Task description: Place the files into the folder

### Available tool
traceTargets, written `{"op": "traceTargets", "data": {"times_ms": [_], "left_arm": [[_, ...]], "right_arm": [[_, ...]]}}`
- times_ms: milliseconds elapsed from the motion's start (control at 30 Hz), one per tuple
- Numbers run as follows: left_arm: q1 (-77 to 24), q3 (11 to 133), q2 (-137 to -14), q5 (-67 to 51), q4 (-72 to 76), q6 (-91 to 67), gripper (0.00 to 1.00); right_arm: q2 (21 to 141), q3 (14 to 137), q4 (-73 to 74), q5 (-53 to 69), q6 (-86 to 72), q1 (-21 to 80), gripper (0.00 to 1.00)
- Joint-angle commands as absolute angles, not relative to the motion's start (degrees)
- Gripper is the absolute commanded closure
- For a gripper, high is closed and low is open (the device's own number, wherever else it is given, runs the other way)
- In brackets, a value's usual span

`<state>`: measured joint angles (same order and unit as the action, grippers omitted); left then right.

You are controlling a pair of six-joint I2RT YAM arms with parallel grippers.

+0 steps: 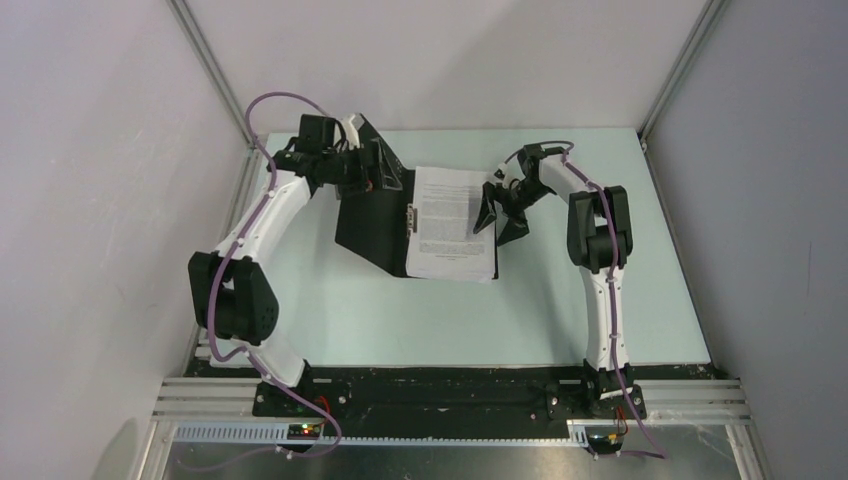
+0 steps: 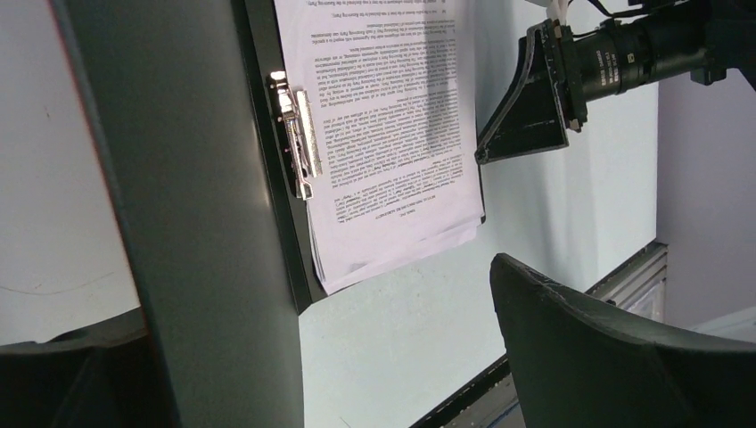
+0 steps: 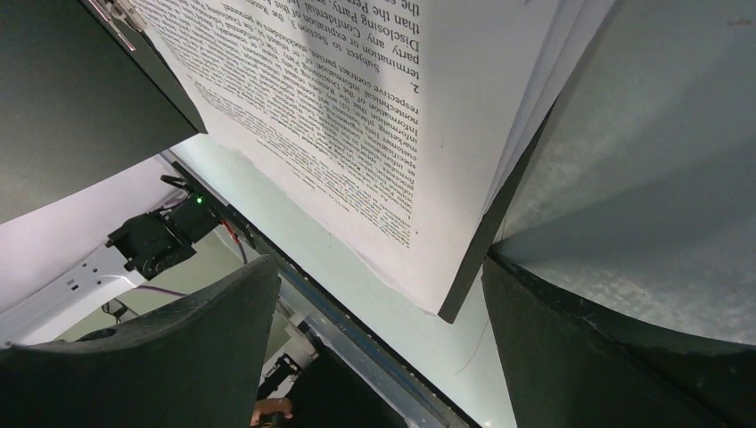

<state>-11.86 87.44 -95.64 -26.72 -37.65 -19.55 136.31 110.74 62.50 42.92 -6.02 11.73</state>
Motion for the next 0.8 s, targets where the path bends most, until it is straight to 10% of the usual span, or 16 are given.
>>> {"op": "traceTargets", "data": {"times_ms": [0, 400, 633, 767], "left_arm": [[-13.0, 90.7, -94.9, -29.1, -34.4, -23.5, 0.0], [-8.8, 92.1, -90.0, -17.9, -38.6, -26.8, 0.0], [-5.3, 88.5, -88.3, -17.1, -41.6, -27.6, 0.29], [-4.1, 87.6, -88.0, -20.2, -41.7, -27.8, 0.21]], "right_arm": [[136.7, 113.1, 60.9, 46.1, -7.0, 12.9, 0.12], [135.4, 112.1, 61.5, 44.9, -6.3, 13.0, 0.12], [135.4, 112.0, 61.6, 43.8, -5.7, 12.9, 0.12], [135.4, 112.1, 61.7, 43.5, -5.3, 12.8, 0.12]]}}
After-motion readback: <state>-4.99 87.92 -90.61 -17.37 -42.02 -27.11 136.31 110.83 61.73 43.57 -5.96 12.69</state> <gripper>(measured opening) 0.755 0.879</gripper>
